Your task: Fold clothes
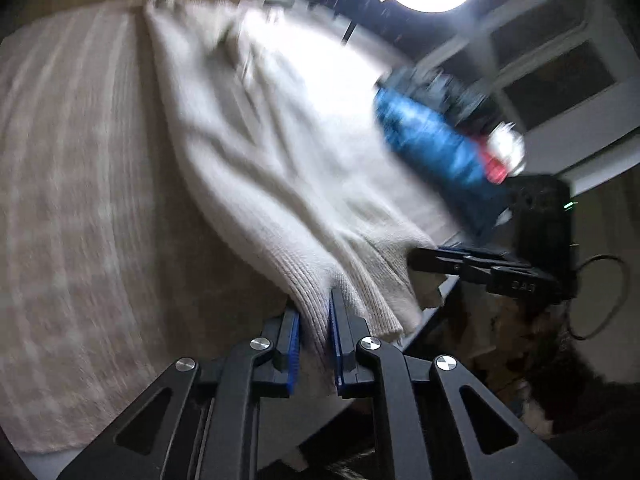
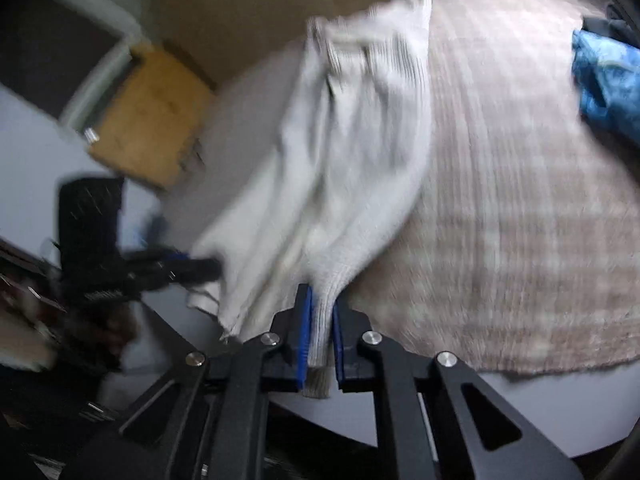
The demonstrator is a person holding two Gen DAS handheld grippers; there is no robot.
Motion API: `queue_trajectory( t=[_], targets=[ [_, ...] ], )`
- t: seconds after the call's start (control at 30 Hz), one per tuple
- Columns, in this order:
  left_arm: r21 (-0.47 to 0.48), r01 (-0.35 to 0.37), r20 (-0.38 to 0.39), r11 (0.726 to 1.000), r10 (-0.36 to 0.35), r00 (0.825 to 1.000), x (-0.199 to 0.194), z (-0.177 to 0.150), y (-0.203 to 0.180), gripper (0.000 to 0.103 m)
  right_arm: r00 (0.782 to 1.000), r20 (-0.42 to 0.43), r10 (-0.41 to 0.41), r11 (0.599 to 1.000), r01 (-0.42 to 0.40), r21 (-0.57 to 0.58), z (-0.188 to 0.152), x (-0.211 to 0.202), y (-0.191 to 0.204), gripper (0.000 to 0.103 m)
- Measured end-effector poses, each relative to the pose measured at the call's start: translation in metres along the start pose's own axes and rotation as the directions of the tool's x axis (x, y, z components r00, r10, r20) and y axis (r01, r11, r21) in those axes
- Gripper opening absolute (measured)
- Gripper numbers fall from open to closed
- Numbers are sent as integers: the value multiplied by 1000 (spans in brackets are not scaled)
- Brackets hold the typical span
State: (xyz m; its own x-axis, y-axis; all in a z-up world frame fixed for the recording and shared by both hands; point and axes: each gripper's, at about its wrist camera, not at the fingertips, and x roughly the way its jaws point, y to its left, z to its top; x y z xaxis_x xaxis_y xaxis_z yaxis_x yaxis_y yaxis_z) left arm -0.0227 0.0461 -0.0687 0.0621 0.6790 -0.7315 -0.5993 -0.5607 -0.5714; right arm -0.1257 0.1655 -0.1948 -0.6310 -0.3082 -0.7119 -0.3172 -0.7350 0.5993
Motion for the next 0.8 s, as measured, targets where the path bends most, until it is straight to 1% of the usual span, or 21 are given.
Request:
queue_trajectory(
  t=[0.1, 0.17, 0.23, 0.3, 0.37, 0.43, 0.5, 0.57, 0.63, 0.73, 0.8],
  targets=[
    [-7, 63, 65, 998, -62, 996, -30, 25, -2, 12, 993, 88, 75, 997, -76, 15, 40, -36, 8, 10],
    [-10, 100, 107, 995, -98, 989, -49, 43, -1, 12, 986, 132, 100, 995, -102, 8, 69, -50, 13, 10],
    [-1, 101, 155, 995, -99, 983, -63, 77, 6, 12, 979, 169, 114, 993, -114, -5, 101, -56, 20, 10],
    [0, 91, 187, 996, -89, 978, -71, 105, 16, 12, 973, 196, 120, 993, -119, -18, 142, -49, 29, 10],
    [-26, 89, 211, 996, -82, 974, -67, 140, 28, 12, 969, 210, 130, 991, -132, -2, 183, -28, 34, 10],
    [-54, 88, 232, 995, -73, 970, -62, 173, 41, 12, 969, 214, 121, 991, -129, 27, 213, -20, 23, 10],
    [-98, 86, 232, 992, -61, 971, -50, 196, 63, 12, 970, 215, 113, 990, -130, 63, 244, -10, 9, 10],
    [-136, 82, 222, 987, -51, 974, -33, 214, 81, 12, 975, 198, 102, 985, -127, 120, 274, 16, -2, 10],
    [-172, 78, 207, 982, -42, 978, -15, 229, 97, 11, 981, 179, 78, 983, -106, 153, 289, 42, -16, 10],
    [-214, 65, 175, 975, -27, 984, 8, 248, 124, 11, 987, 142, 78, 973, -106, 204, 311, 77, -41, 10],
    [-224, 56, 149, 973, -23, 989, 22, 258, 138, 11, 990, 120, 73, 970, -98, 221, 323, 98, -54, 10]
  ],
)
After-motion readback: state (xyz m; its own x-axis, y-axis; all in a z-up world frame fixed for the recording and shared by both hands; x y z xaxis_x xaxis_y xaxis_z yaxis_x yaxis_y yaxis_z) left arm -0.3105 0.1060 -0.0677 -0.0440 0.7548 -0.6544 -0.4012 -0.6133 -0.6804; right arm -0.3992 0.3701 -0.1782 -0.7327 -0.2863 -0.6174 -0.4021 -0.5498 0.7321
